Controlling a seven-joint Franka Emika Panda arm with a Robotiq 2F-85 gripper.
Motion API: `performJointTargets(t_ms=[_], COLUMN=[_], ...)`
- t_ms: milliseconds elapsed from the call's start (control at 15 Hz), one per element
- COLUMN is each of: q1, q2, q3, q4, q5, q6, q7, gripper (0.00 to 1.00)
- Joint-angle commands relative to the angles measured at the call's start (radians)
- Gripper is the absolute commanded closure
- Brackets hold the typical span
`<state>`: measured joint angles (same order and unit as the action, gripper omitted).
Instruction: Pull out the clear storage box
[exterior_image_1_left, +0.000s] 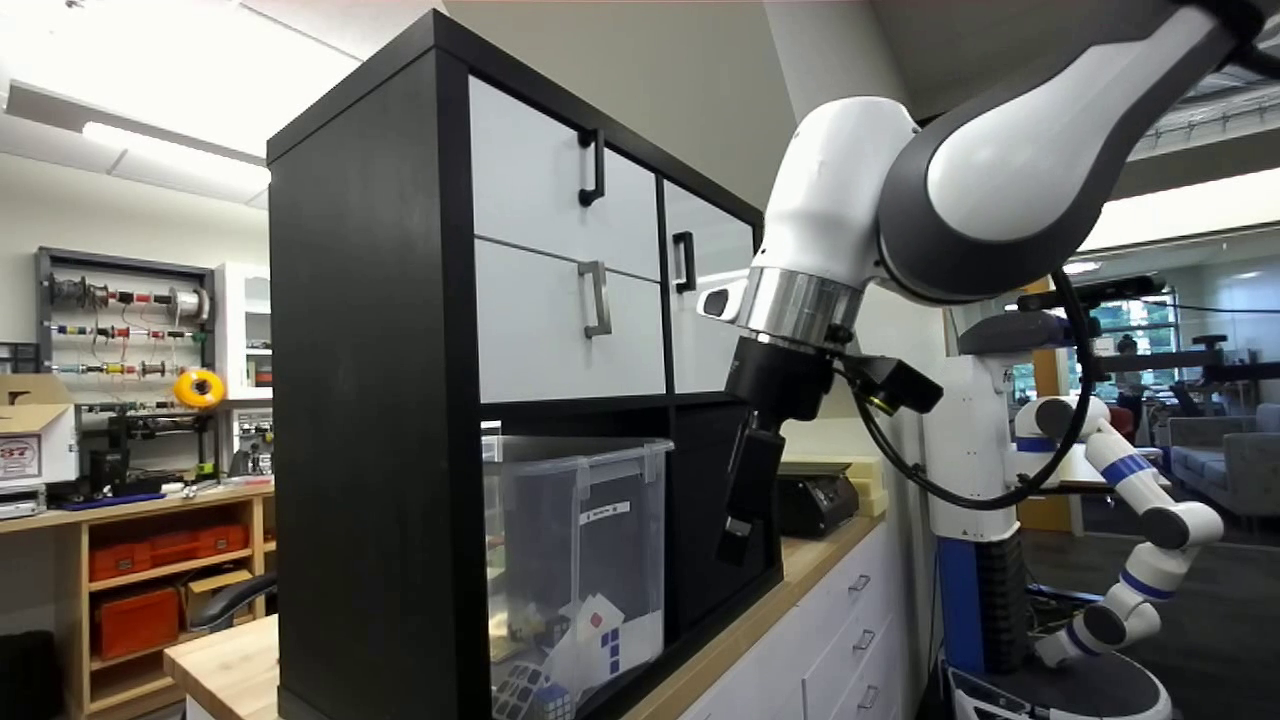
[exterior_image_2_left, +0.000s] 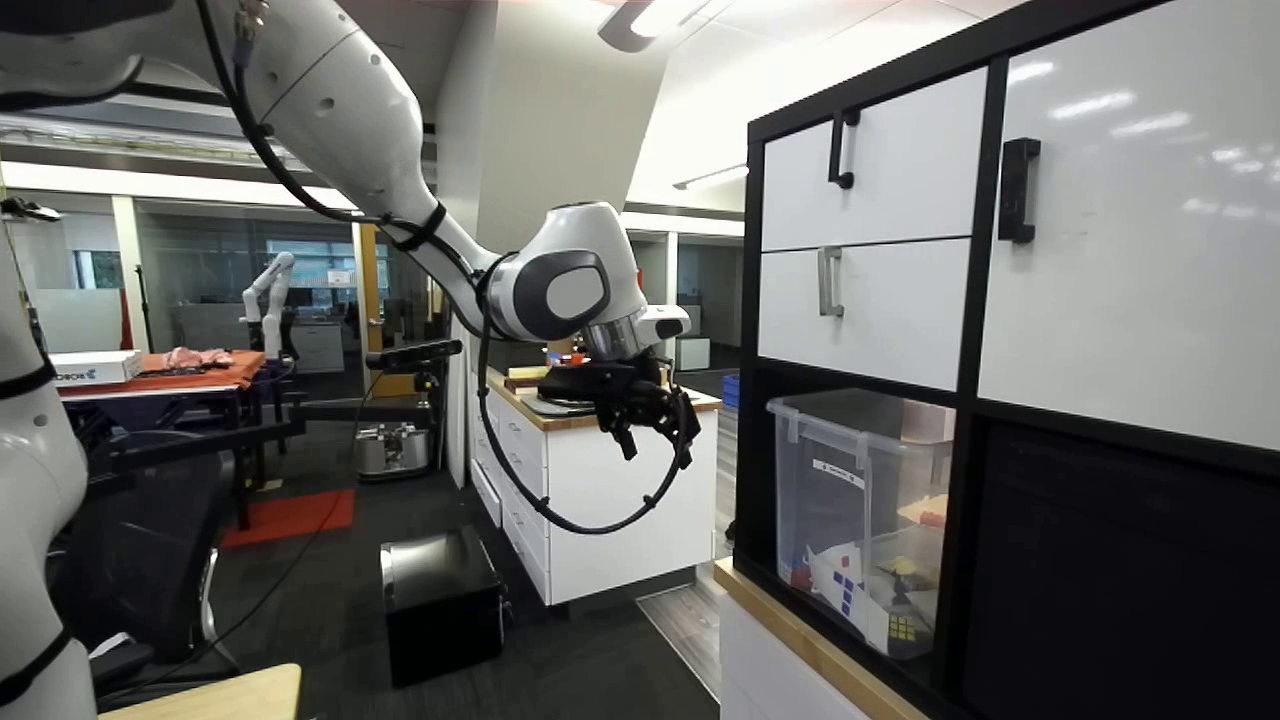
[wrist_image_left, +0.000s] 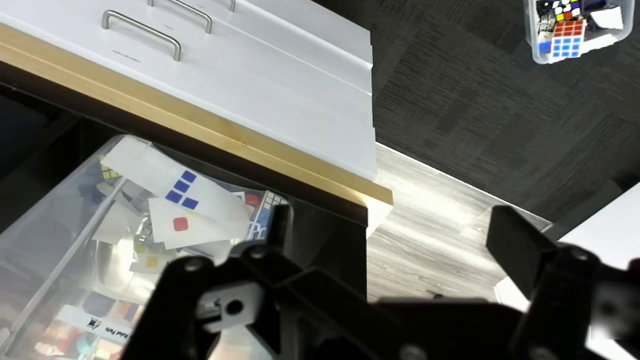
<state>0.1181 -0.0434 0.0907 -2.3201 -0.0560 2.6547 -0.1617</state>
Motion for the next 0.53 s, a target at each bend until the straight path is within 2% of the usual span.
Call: performJointTargets(t_ms=[0, 467], q1=[-0.018, -0.013], q2=[0.060, 0.053], q3=[-0.006, 0.001], q4=[0.062, 0.048], q5=[-0.048, -0.026], q6=[0.023, 0.005], q7=[-0.007, 0.001], gripper=[0.00, 0.00])
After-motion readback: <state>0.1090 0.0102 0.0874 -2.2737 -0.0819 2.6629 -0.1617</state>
